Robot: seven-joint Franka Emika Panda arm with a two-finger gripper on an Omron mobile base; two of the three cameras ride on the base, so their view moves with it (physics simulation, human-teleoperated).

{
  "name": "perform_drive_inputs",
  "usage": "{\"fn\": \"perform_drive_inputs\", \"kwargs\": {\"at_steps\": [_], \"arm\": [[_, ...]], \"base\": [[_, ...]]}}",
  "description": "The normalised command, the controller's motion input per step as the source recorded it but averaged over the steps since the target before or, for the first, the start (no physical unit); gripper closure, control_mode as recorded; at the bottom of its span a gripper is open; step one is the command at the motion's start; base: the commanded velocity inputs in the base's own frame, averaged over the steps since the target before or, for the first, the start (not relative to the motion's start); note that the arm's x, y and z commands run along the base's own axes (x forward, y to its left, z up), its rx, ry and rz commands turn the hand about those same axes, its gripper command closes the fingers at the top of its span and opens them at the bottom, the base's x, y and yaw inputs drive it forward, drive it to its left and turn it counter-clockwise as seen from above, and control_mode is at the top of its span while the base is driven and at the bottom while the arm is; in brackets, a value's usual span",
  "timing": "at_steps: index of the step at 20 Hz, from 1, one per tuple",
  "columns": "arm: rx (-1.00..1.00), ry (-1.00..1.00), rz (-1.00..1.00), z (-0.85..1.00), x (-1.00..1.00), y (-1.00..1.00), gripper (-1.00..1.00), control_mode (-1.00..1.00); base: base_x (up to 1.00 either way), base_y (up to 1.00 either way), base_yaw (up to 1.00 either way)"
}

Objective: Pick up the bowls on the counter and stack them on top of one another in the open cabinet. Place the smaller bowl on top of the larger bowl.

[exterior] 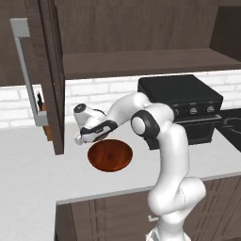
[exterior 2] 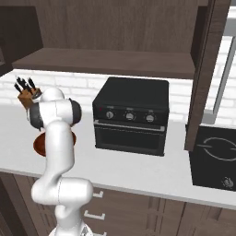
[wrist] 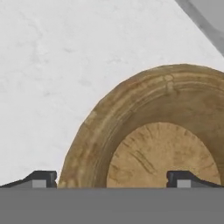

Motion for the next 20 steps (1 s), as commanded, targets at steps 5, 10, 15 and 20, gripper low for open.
{"fn": "perform_drive_inputs", "kwargs": {"at_steps": [5, 10, 15, 20], "arm": [[-0.02, 0.07, 0.0, -0.01, 0.15, 0.0, 1.0, -1.0], [0.0, 0.03, 0.0, 0.0, 0.02, -0.07, 1.0, -1.0], [0.0, -0.02, 0.09, 0.28, -0.29, -0.16, 1.0, -1.0], [0.0, -0.07, 0.17, 0.61, -0.82, -0.05, 1.0, -1.0]], "base": [[0.0, 0.0, 0.0], [0.0, 0.0, 0.0], [0.0, 0.0, 0.0], [0.0, 0.0, 0.0]]}}
